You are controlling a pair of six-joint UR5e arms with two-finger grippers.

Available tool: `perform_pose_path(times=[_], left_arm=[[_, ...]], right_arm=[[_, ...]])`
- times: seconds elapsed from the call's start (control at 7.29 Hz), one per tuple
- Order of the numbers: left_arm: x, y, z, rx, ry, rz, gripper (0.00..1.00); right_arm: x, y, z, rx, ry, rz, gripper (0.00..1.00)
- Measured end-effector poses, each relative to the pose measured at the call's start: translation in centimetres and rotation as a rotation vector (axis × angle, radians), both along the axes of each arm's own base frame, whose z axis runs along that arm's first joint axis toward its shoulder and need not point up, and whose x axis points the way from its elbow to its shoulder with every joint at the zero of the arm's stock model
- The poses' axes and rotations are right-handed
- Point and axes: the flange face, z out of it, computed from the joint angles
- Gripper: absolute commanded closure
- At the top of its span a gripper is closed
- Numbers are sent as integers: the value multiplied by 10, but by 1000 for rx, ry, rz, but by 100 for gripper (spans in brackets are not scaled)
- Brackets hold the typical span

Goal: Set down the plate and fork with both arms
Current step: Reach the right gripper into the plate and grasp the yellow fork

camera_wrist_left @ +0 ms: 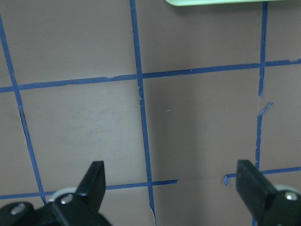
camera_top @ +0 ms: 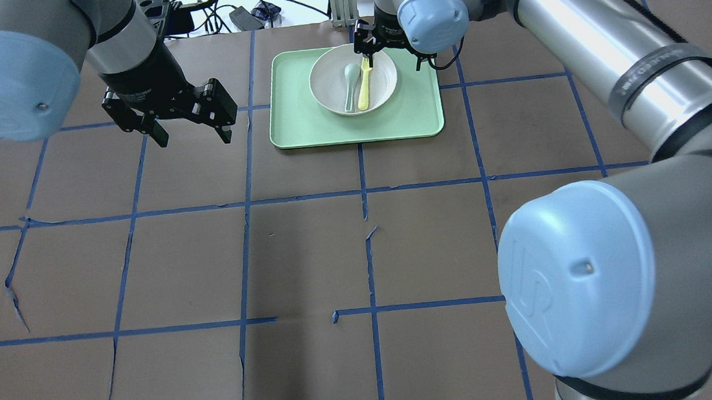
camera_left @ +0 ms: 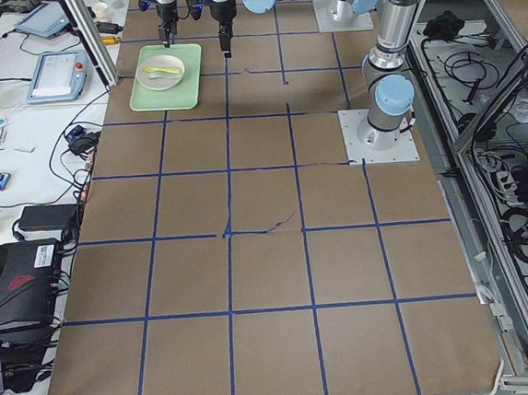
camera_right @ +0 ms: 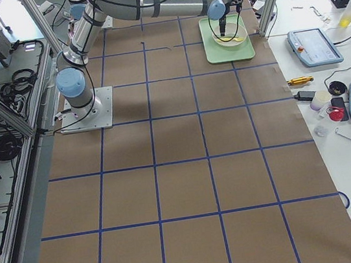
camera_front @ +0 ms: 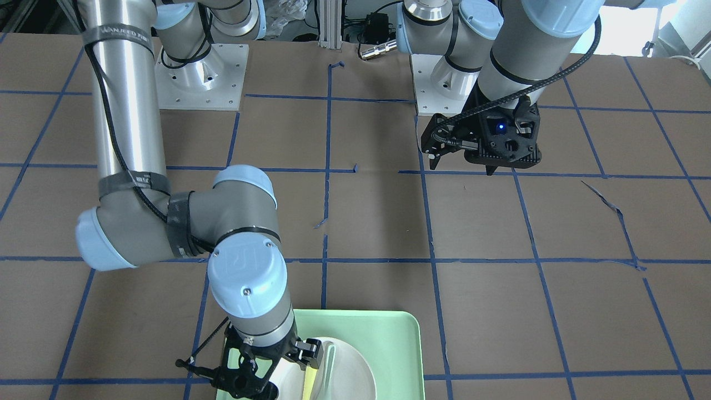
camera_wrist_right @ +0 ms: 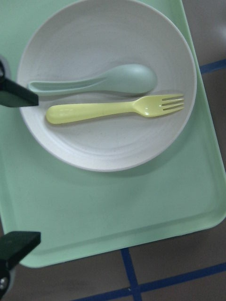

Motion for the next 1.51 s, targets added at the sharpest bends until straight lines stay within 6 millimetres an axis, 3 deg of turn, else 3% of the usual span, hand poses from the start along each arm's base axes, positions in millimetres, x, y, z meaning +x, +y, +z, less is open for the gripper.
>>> perform_pose_path(times=[0.27, 0.55, 0.82, 1.51], left_arm=[[0, 1, 0, 0, -1, -1, 0], [0, 3, 2, -1, -3, -2, 0], [1, 3, 2, -1, -5, -3, 0], [2, 3, -1, 4, -15, -3, 0]], right_arm=[[16, -27, -29, -17, -15, -35, 40], [25, -37, -39, -17, -51, -42, 50], [28, -38, -44, -10, -70, -42, 55], [27, -37, -61, 11, -54, -22, 55]])
